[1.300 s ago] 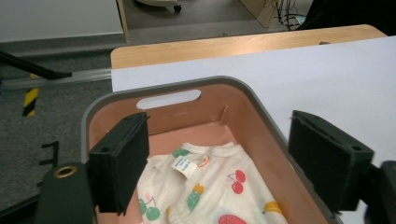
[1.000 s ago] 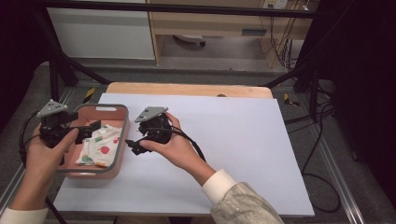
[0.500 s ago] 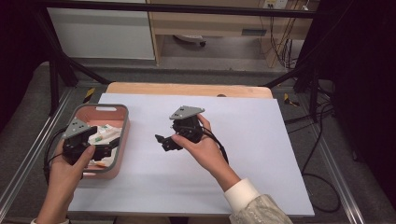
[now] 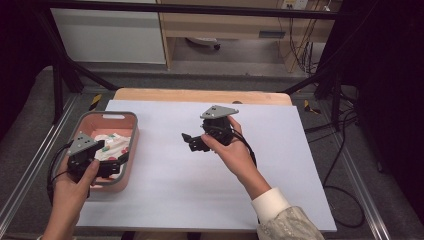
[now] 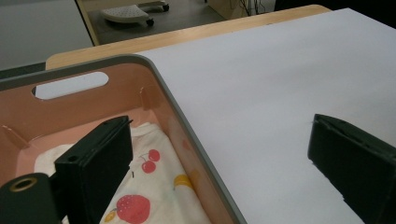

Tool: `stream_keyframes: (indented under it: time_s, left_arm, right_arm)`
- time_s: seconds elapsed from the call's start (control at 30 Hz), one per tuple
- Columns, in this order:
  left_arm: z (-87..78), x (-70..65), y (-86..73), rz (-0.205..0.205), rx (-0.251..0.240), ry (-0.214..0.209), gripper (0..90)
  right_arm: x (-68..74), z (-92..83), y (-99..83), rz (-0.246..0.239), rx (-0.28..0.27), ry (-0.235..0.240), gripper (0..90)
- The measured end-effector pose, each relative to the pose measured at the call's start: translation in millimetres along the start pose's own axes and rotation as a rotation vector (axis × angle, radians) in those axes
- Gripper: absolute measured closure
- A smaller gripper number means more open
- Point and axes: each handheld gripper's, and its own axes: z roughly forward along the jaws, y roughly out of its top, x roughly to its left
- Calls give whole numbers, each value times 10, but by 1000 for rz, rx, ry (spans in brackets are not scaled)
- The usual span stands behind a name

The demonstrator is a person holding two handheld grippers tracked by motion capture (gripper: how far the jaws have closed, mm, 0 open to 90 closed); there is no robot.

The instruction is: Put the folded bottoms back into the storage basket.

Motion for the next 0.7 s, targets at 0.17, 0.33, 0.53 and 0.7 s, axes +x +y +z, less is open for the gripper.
stream_keyframes:
  time_s: [0.17,0.33,0.53,0.7]
  left_arm:
    - [-5,-11,5,-2,-10,4,70]
    - [-38,0,3,-7,-27,6,70]
    - [-35,15,-31,-5,-27,6,70]
    - [35,28,-55,-17,-27,0,73]
  right_arm:
    - [-87,-88,-41,21,-5,-13,73]
    - [-170,-228,-82,39,-15,-13,64]
    - [-264,-337,-120,57,-39,-36,63]
    - [-344,-363,-131,77,-64,-66,65]
